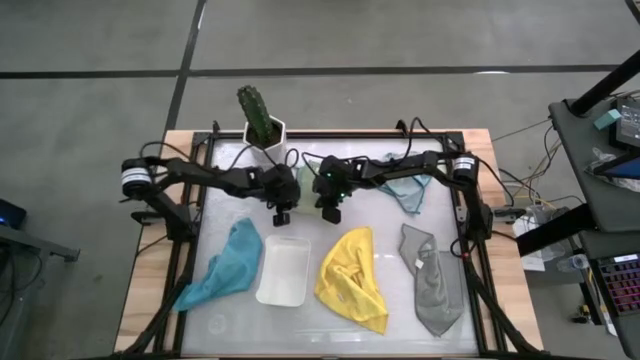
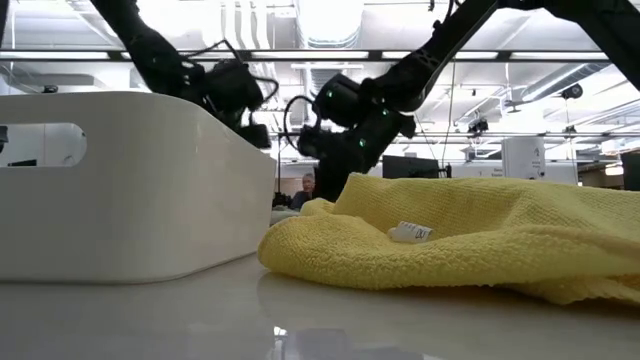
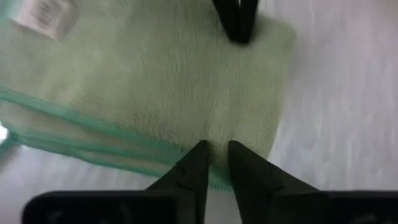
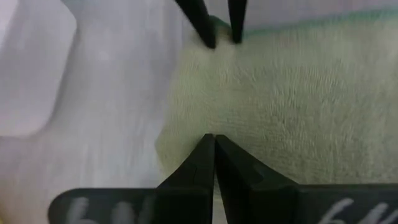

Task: Fold microfiber towels
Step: Fold the green microfiber towel

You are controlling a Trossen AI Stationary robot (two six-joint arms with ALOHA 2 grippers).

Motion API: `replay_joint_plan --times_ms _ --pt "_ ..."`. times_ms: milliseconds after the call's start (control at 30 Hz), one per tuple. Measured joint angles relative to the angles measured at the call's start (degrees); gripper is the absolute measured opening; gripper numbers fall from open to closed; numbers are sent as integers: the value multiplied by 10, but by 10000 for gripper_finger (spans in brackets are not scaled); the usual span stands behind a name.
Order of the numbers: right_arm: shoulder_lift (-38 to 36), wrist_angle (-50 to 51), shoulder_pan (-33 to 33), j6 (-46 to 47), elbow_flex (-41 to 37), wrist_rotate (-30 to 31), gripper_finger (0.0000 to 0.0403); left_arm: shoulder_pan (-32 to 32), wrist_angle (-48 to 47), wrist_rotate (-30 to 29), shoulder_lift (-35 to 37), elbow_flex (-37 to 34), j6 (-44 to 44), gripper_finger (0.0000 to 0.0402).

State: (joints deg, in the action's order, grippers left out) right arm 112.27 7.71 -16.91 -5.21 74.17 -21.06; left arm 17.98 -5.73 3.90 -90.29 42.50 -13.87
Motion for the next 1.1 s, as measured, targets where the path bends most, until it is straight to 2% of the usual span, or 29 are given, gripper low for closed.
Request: replay_joint_plan --times_ms 267,567,867,1100 --pt "5 65 -15 -49 5 -4 8 0 23 12 -34 1 5 5" --pt "-25 128 -36 -98 4 5 9 0 0 -3 19 -1 9 3" --pt "-56 103 -32 -87 4 5 8 3 35 -15 69 0 -52 3" --pt "-31 16 -7 -64 3 1 8 32 143 -41 61 -1 -97 3"
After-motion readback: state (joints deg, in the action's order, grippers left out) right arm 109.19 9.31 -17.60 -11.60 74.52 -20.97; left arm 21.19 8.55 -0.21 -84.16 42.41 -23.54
